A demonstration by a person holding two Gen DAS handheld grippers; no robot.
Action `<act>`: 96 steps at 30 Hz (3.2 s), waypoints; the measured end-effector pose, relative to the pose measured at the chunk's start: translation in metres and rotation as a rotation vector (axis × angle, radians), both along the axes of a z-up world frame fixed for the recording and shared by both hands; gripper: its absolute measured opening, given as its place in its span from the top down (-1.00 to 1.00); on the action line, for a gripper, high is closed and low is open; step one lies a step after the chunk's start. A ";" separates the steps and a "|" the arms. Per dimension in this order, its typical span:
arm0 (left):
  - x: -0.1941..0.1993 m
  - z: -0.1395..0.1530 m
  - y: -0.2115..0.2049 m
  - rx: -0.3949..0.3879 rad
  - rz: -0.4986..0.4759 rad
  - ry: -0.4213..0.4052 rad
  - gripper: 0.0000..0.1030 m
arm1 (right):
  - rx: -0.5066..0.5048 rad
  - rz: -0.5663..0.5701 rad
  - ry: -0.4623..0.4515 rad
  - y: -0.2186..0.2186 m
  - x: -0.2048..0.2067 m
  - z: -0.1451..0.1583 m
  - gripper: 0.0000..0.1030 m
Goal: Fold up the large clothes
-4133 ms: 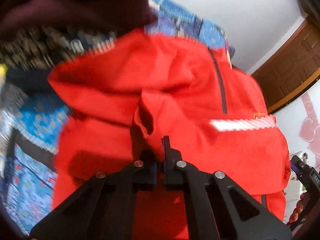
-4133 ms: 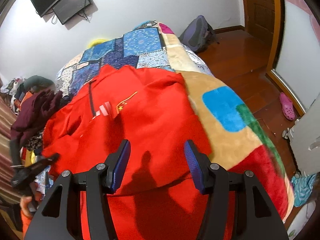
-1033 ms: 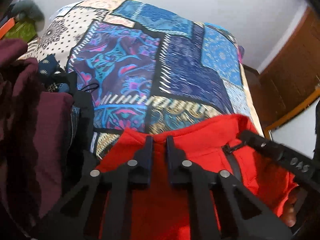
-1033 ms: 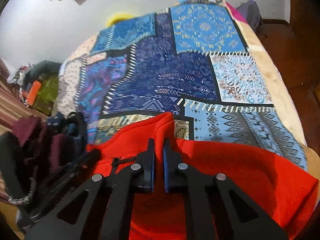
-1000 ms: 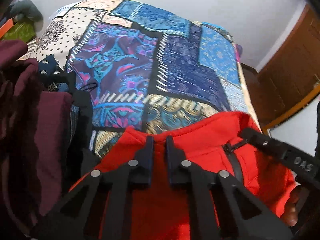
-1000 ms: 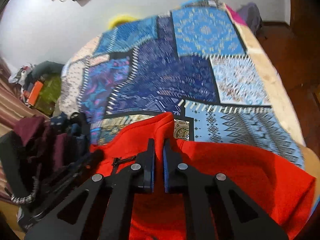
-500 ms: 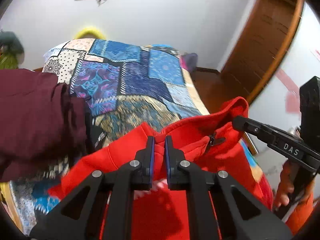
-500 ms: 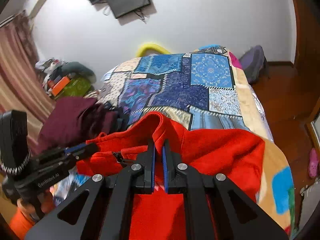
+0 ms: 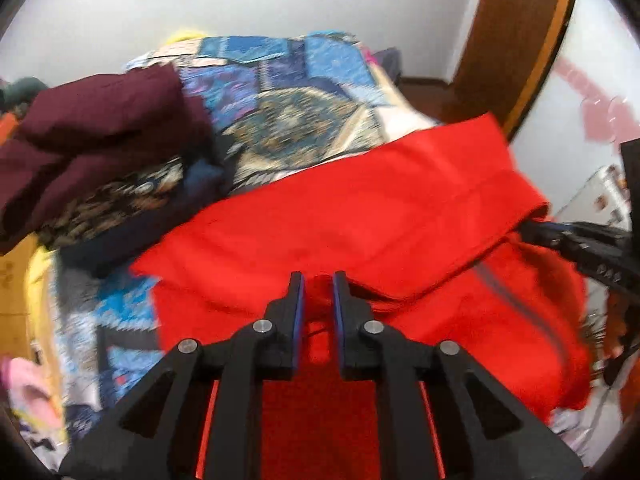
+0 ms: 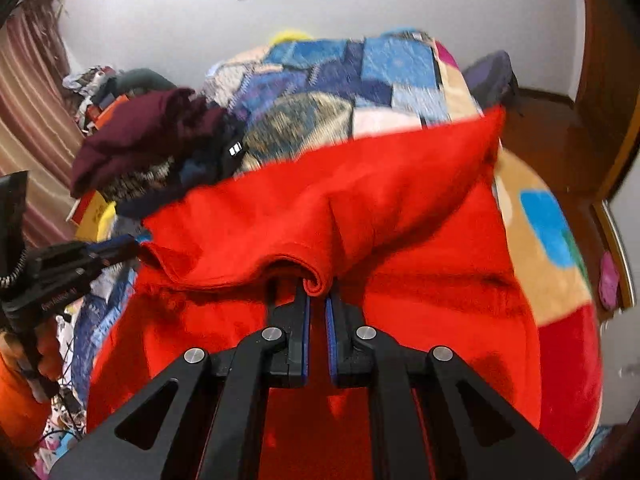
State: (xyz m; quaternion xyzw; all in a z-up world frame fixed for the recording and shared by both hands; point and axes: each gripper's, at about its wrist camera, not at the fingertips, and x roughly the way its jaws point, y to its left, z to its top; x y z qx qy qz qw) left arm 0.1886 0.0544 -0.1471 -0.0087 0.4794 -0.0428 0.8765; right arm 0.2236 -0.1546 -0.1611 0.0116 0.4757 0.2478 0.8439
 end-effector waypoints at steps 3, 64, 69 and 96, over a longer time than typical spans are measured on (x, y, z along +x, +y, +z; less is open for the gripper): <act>-0.012 0.001 0.016 0.021 0.045 -0.014 -0.03 | -0.026 -0.055 -0.048 -0.014 -0.009 0.003 0.85; -0.016 -0.052 0.067 -0.194 0.184 0.149 0.03 | 0.070 -0.078 0.079 -0.033 -0.008 0.007 0.42; -0.028 -0.028 0.106 -0.187 0.301 0.057 -0.18 | 0.022 -0.138 -0.009 -0.052 -0.008 0.027 0.29; 0.042 -0.162 0.189 -0.744 0.592 0.291 -0.60 | 0.220 -0.295 0.293 -0.098 0.107 -0.037 -0.32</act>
